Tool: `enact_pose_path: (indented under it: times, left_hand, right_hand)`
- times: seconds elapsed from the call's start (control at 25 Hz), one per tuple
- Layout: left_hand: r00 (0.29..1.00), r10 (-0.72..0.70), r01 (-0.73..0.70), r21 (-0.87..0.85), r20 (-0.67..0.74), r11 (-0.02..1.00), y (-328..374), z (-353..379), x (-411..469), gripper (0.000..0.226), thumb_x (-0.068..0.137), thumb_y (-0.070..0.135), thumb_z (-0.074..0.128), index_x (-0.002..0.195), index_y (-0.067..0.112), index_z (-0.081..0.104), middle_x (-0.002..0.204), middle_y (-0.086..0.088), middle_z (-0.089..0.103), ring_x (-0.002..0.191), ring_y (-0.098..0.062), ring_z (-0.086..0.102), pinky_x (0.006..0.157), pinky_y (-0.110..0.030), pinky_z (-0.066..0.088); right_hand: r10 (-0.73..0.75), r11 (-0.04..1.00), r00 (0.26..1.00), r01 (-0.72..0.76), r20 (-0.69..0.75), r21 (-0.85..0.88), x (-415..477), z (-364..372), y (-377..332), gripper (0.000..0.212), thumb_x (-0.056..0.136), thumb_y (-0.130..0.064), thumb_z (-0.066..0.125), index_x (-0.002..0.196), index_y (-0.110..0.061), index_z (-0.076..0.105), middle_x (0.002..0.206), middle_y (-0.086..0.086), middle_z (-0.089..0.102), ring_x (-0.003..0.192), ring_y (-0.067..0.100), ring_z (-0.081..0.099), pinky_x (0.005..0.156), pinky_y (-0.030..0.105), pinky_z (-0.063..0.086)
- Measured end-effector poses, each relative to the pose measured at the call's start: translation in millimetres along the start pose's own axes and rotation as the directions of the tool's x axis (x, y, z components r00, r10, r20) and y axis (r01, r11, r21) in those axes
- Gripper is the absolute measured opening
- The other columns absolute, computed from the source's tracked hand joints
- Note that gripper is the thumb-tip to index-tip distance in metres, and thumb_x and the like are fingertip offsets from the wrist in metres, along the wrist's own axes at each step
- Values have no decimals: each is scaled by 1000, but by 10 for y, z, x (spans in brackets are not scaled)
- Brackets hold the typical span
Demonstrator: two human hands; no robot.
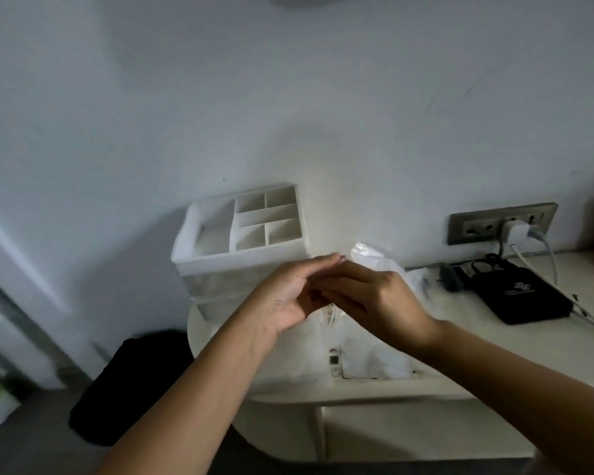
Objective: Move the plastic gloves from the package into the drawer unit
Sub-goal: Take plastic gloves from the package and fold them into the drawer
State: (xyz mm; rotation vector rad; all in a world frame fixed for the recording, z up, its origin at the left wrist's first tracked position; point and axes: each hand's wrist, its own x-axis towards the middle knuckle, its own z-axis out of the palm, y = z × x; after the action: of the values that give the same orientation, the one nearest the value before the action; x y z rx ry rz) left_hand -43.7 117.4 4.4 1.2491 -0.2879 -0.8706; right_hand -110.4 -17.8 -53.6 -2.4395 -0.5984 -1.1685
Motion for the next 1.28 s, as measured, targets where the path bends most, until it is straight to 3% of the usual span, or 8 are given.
enact_pose_path:
  times: [0.2, 0.44, 0.56, 0.68, 0.84, 1.04, 1.16, 1.28]
  left_hand:
    - [989, 80, -58, 174, -122, 983, 21, -443, -156, 19, 91, 0, 52, 90, 5, 70, 75, -2, 73, 66, -9, 68, 57, -19, 55]
    - [973, 226, -163, 530, -56, 832, 50, -927, -313, 19, 91, -1, 55, 99, 7, 70, 81, -6, 75, 76, -17, 71, 70, -24, 57]
    - [982, 179, -182, 533, 59, 826, 100, -1049, -389, 19, 90, -2, 54, 99, 7, 69, 86, -10, 74, 79, -21, 72, 78, -29, 58]
    - [981, 194, -165, 474, -12, 865, 88, -1190, -385, 17, 89, -1, 55, 97, 6, 68, 81, -7, 74, 71, -16, 71, 70, -27, 59]
    - [985, 92, -18, 451, -143, 893, 7, -1492, -377, 24, 77, 14, 70, 99, 6, 68, 81, -9, 73, 69, -15, 70, 65, -24, 57]
    - [918, 16, 183, 461, -395, 868, -207, -1769, -251, 4, 84, 6, 69, 87, 3, 67, 62, -3, 69, 47, -8, 61, 47, -19, 50]
    - [882, -10, 270, 487, -472, 831, -324, -1823, -225, 9, 85, 7, 69, 88, -1, 67, 64, -8, 69, 44, -9, 62, 44, -19, 49]
    - [855, -2, 282, 461, -519, 842, -394, -1790, -225, 7, 89, 5, 63, 89, -3, 64, 69, -13, 70, 45, -11, 63, 43, -20, 49]
  right_hand:
    - [-6, 985, 970, -37, 244, 171, 41, 220, -240, 35, 91, -44, 56, 114, -22, 68, 119, -6, 60, 79, 5, 61, 72, 13, 49]
    - [383, 884, 923, -380, 46, 274, 355, 264, -220, 47, 67, -50, 74, 104, -23, 62, 108, -8, 54, 90, 4, 54, 75, 13, 47]
    - [530, 675, 673, -703, 517, 224, 465, 280, -107, 47, 63, -47, 79, 100, -22, 64, 101, -5, 64, 92, 11, 59, 84, 24, 50]
    - [406, 523, 419, -835, 812, 169, 444, 420, -84, 28, 77, -32, 74, 93, -9, 72, 89, 2, 71, 86, 16, 64, 83, 24, 47]
    - [512, 374, 439, -888, 738, 269, 440, 618, -92, 18, 90, -20, 62, 87, -2, 65, 72, 7, 70, 63, 14, 62, 62, 20, 49]
    - [696, 583, 441, -808, 566, -88, 475, 730, -138, 22, 85, -32, 67, 78, -12, 62, 60, -4, 61, 50, 7, 53, 53, 20, 41]
    - [696, 708, 635, -532, 335, -463, 556, 639, -254, 22, 90, -37, 59, 91, -15, 57, 87, 1, 63, 75, 16, 58, 63, 27, 42]
    - [417, 901, 845, -334, 335, -278, 527, 735, -523, 16, 94, -27, 52, 102, -16, 59, 100, 0, 60, 91, 18, 58, 74, 28, 45]
